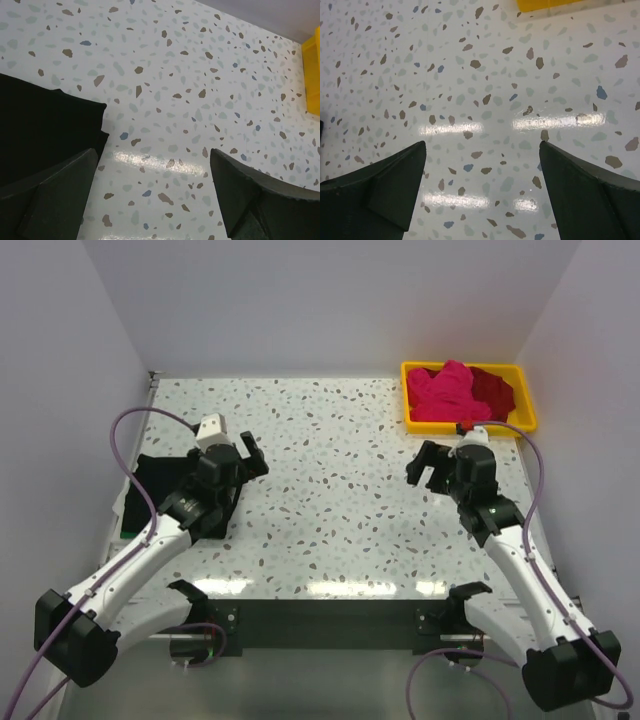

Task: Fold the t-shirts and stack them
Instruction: Grab the tshirt from the pile

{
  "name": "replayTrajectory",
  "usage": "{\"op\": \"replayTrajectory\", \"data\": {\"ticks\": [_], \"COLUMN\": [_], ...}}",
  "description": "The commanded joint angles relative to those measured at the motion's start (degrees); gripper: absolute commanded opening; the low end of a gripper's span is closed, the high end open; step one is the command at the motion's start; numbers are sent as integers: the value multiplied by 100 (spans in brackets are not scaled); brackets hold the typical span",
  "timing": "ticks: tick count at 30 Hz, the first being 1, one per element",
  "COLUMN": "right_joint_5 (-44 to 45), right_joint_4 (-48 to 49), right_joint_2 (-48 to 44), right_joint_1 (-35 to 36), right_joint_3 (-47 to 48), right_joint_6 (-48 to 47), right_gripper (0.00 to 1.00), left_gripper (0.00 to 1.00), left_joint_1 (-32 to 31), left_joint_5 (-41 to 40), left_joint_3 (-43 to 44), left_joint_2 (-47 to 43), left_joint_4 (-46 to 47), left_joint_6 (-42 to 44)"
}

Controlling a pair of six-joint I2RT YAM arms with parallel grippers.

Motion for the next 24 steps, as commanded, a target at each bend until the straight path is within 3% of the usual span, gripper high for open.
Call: {"op": "replayTrajectory", "data": {"ticks": [1,4,7,10,16,24], "right_joint_5": [418,894,-287,-408,576,1262], "right_joint_4": [514,218,-160,-371,-1066,-1137], "right_joint_2": [580,1371,2725,4148,6391,8088], "right_joint_1": [4,-275,-969,-1095,-1174,-1279], "right_joint_3": [595,1506,2630,3956,6384,7996], "right_joint_6": [82,352,749,426,-67,-200], "right_gripper": [99,99,99,99,99,98], "left_gripper": [100,100,100,100,100,100], "left_joint_1": [-17,-17,-17,-17,-8,0], "left_joint_5": [-243,-400,-445,-445,-568,-665], "left_joint_3": [121,130,148,157,183,324], "left_joint_2": [62,185,317,431,616,783], "left_joint_4": [55,64,55,38,-6,-67], "left_joint_6": [63,99,107,142,169,178]}}
